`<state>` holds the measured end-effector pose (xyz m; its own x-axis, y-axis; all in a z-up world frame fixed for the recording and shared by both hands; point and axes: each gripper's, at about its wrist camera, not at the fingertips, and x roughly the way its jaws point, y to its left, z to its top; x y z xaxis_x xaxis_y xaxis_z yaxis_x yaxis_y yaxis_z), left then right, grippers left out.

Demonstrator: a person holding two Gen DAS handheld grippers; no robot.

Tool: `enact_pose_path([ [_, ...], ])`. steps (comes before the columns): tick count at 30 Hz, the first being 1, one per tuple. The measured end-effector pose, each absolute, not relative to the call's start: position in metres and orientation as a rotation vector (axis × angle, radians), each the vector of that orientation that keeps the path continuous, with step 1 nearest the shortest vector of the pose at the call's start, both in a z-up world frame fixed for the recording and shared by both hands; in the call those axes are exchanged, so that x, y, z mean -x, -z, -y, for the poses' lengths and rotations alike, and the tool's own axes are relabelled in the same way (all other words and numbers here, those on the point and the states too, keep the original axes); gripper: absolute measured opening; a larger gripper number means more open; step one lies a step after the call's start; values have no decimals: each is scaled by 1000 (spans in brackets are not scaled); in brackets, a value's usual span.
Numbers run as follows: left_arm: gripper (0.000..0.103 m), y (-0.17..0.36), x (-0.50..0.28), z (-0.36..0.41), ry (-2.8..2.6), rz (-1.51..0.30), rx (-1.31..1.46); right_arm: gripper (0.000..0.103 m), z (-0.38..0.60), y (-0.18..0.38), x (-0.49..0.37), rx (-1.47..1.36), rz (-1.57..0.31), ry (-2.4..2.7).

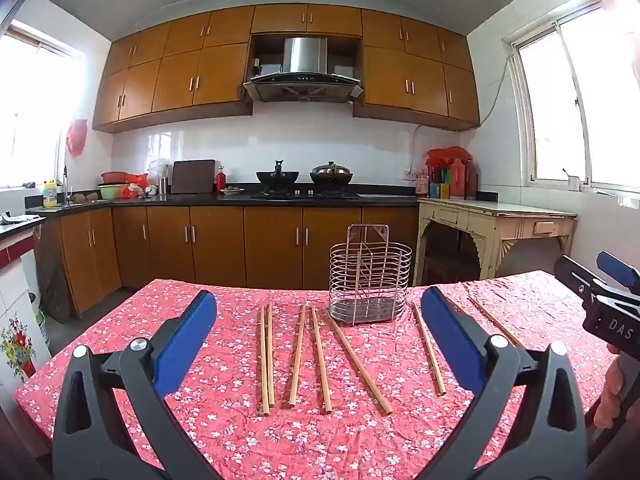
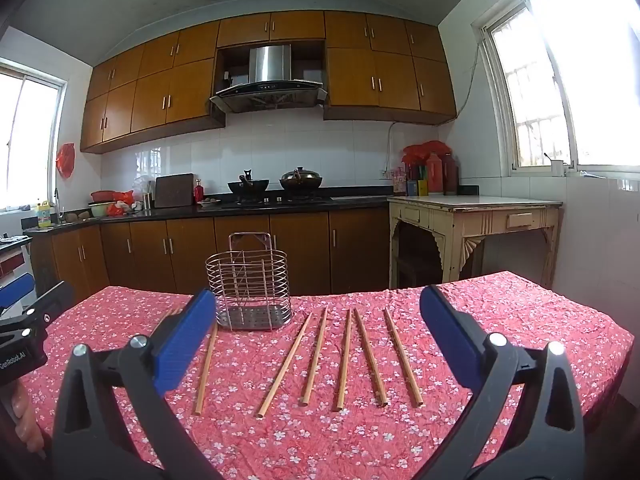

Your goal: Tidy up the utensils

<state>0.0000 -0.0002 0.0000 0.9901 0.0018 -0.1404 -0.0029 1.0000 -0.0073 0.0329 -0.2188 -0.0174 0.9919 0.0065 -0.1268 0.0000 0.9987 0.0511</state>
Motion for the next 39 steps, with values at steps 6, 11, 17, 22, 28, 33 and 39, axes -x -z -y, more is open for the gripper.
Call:
enact_pose_path([
  [6, 101, 0, 0, 0, -10, -142, 12, 99, 219, 18, -33, -50, -124, -3],
  [11, 101, 0, 3, 2, -9, -146, 11, 99, 219, 18, -33, -50, -126, -3],
  [17, 101, -1, 3, -5, -7, -144, 20, 99, 219, 19, -34, -50, -127, -3],
  [22, 101, 0, 3, -5, -7, -145, 20, 99, 219, 20, -34, -49, -127, -2],
  [28, 101, 3, 3, -3, -8, -147, 21, 99, 219, 20, -34, -49, -127, -3],
  [33, 101, 4, 3, -4, -7, -149, 22, 99, 218, 19, -35, -49, -129, -4],
  [39, 101, 4, 2, -5, -6, -150, 23, 99, 218, 20, -35, -48, -129, -4],
])
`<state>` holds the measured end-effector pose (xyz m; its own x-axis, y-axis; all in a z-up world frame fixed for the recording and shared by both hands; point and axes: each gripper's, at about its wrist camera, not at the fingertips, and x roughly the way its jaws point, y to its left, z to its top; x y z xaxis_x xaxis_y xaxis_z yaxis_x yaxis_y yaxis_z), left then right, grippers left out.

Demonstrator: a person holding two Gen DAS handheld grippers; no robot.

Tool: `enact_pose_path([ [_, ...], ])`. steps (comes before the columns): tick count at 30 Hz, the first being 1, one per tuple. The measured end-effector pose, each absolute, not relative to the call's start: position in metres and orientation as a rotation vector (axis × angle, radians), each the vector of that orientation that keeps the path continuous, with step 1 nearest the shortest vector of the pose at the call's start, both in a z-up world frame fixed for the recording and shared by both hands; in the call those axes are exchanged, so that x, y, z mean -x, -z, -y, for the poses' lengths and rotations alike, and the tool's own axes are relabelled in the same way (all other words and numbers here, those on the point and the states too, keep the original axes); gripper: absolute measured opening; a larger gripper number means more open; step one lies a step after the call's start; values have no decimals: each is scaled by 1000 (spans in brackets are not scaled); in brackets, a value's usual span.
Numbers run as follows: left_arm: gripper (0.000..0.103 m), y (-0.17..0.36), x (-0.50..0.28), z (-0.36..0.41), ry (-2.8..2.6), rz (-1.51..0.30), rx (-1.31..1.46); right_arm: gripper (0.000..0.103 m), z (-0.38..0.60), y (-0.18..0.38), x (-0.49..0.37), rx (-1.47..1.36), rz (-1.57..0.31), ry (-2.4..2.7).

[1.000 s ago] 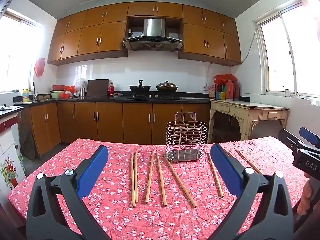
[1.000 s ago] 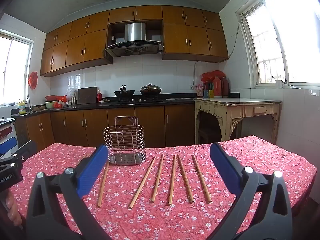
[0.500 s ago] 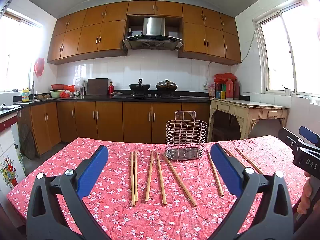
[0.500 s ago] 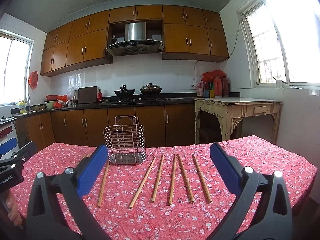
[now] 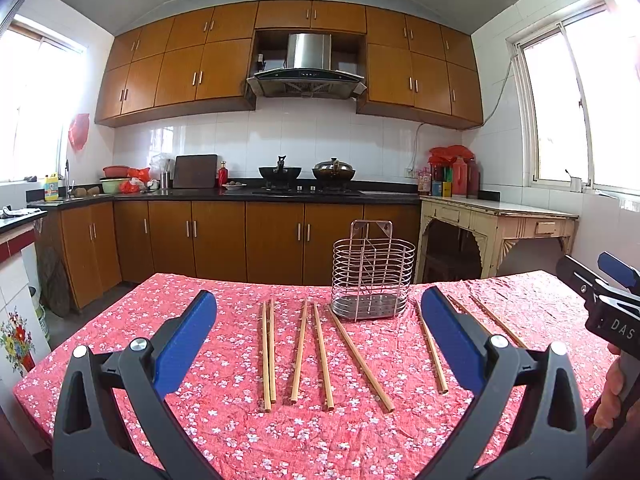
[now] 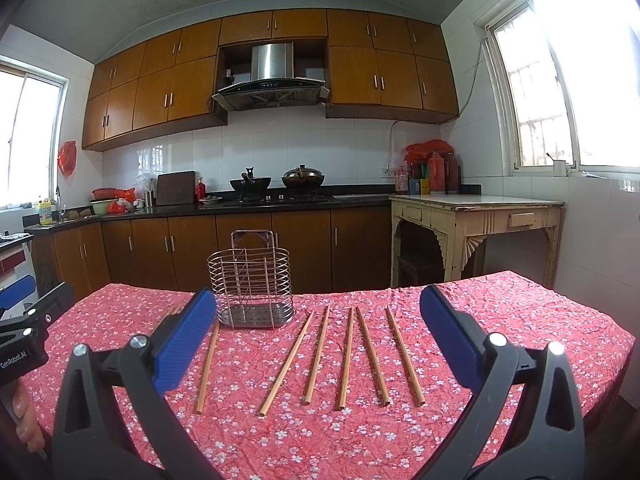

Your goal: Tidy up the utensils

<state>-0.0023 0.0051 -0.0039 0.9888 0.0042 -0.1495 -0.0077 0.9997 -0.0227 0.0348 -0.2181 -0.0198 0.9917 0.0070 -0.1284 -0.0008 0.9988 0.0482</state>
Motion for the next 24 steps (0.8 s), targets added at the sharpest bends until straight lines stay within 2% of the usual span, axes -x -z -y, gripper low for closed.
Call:
enact_pose_path([
  [24, 101, 12, -5, -7, -7, -151, 27, 99, 211, 23, -36, -47, -129, -3],
])
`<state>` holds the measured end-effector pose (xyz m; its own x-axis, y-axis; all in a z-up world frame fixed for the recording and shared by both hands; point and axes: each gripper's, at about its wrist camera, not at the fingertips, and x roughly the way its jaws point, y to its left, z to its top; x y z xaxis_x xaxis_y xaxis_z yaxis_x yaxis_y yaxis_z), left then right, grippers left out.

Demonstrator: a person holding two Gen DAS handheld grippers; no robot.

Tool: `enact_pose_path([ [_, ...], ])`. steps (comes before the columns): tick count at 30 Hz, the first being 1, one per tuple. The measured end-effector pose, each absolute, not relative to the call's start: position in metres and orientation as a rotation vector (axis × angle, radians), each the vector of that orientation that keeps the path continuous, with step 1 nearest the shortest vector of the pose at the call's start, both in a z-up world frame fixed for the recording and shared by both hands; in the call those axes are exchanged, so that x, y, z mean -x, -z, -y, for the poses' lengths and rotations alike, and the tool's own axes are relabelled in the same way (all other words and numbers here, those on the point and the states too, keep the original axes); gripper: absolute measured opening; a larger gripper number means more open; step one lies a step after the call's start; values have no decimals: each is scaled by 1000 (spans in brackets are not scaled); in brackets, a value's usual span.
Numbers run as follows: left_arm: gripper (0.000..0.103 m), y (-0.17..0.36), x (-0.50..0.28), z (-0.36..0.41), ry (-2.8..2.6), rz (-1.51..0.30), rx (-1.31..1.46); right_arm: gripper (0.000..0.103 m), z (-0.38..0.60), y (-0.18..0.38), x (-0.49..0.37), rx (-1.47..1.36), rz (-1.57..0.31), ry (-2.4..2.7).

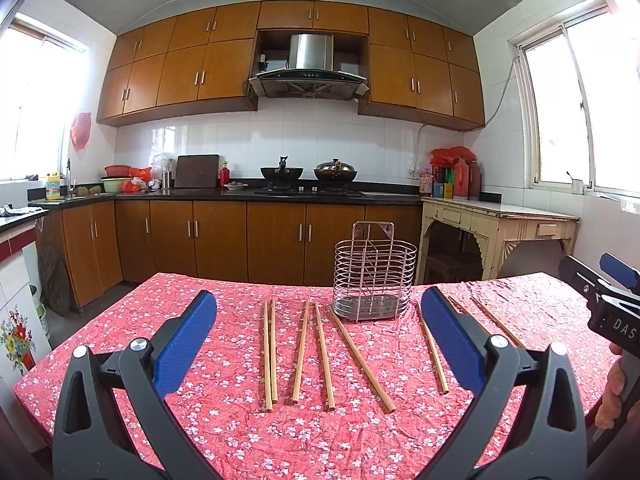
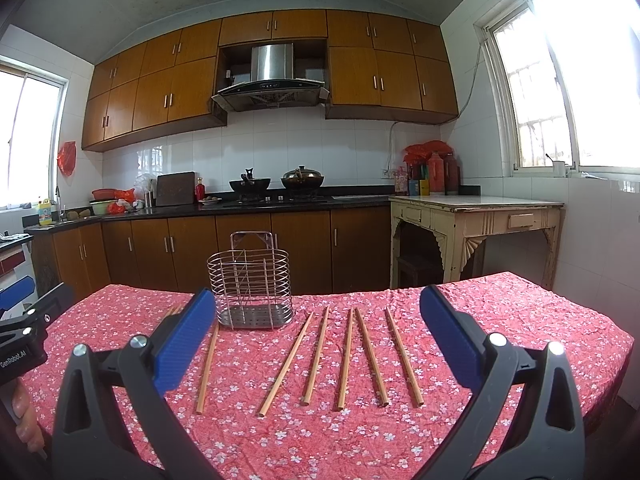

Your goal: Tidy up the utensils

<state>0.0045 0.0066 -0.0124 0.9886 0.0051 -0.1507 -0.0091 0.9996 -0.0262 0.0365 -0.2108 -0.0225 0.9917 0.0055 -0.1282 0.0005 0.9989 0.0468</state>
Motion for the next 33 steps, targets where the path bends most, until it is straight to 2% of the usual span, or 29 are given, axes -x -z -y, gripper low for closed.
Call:
enact_pose_path([
  [33, 101, 16, -6, -7, -11, -160, 32, 99, 215, 26, -38, -59, -146, -2],
])
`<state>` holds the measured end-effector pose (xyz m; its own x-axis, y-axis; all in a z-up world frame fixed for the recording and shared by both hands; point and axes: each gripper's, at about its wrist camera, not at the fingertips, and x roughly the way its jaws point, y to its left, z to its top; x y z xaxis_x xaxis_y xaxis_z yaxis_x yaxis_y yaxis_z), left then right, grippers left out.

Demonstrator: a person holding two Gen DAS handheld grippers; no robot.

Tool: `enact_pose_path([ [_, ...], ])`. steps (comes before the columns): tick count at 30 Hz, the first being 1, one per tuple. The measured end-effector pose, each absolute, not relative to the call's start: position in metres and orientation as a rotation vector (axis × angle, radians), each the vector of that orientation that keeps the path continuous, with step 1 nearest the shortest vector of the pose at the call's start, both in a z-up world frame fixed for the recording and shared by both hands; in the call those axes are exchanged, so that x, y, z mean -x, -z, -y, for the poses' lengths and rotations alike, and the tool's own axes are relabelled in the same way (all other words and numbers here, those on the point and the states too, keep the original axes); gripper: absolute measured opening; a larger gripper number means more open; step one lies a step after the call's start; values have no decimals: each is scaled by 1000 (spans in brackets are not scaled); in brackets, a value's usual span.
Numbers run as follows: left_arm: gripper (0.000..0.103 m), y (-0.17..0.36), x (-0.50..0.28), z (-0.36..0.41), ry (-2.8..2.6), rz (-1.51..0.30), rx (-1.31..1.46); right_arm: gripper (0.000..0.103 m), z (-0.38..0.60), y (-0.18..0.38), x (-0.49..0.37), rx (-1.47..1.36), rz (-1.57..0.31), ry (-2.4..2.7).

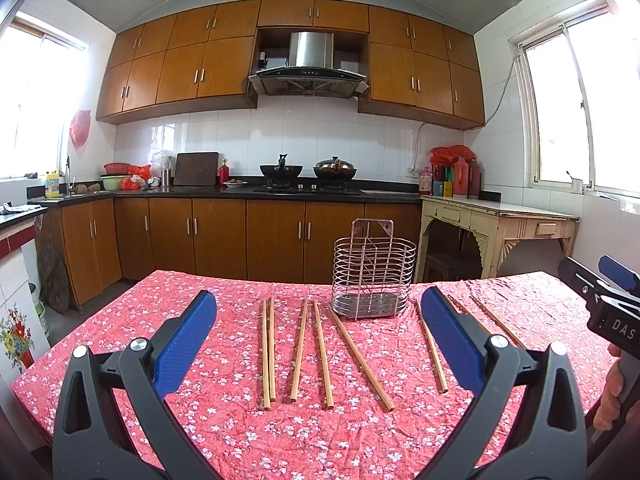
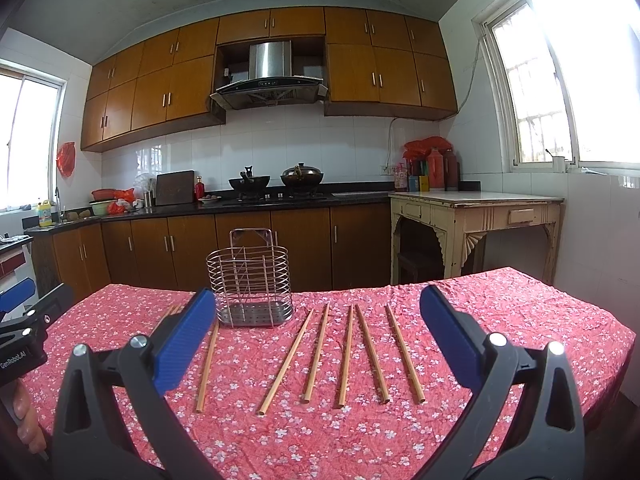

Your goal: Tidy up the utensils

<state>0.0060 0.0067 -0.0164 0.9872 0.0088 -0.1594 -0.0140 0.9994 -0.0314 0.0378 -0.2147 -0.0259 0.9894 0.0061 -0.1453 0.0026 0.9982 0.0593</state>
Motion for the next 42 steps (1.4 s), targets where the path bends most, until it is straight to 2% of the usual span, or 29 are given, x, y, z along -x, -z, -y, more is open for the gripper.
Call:
enact_pose_path([
  [7, 101, 25, -21, -12, -59, -226, 44, 99, 232, 38, -61, -104, -243, 25],
  [13, 101, 47, -54, -42, -122, -415, 96, 99, 280, 69, -113, -180, -475, 130],
  [15, 101, 57, -64, -53, -143, -482, 118, 95, 301, 85, -133, -232, -566, 158],
  [16, 101, 62, -68, -58, -157, -511, 125, 87, 313, 96, -145, -257, -629, 167],
  [17, 101, 64, -71, -61, -169, -534, 133, 73, 321, 105, -155, -274, -685, 177],
  [20, 101, 72, -78, -68, -163, -581, 156, 56, 336, 130, -178, -317, -794, 161],
  [24, 101, 79, -85, -74, -147, -623, 174, 53, 325, 145, -196, -235, -846, 180],
  [25, 101, 81, -87, -76, -141, -639, 178, 49, 322, 150, -201, -211, -863, 187],
  [26, 100, 84, -90, -77, -127, -659, 184, 40, 320, 152, -206, -202, -879, 190],
  [27, 96, 86, -94, -79, -123, -672, 186, 38, 319, 154, -209, -182, -882, 203],
  [29, 86, 92, -103, -80, -110, -712, 183, 17, 318, 153, -211, -148, -880, 235],
  [30, 79, 94, -107, -80, -105, -727, 187, 13, 319, 153, -212, -161, -881, 238],
  [34, 55, 107, -131, -86, -71, -823, 225, 11, 323, 154, -216, -183, -877, 239],
  [36, 48, 112, -140, -87, -65, -852, 218, 10, 321, 154, -217, -176, -875, 238],
  [39, 43, 115, -144, -84, -68, -864, 188, 10, 321, 153, -216, -178, -875, 232],
  [42, 43, 116, -147, -81, -67, -867, 172, 11, 322, 152, -213, -171, -875, 231],
])
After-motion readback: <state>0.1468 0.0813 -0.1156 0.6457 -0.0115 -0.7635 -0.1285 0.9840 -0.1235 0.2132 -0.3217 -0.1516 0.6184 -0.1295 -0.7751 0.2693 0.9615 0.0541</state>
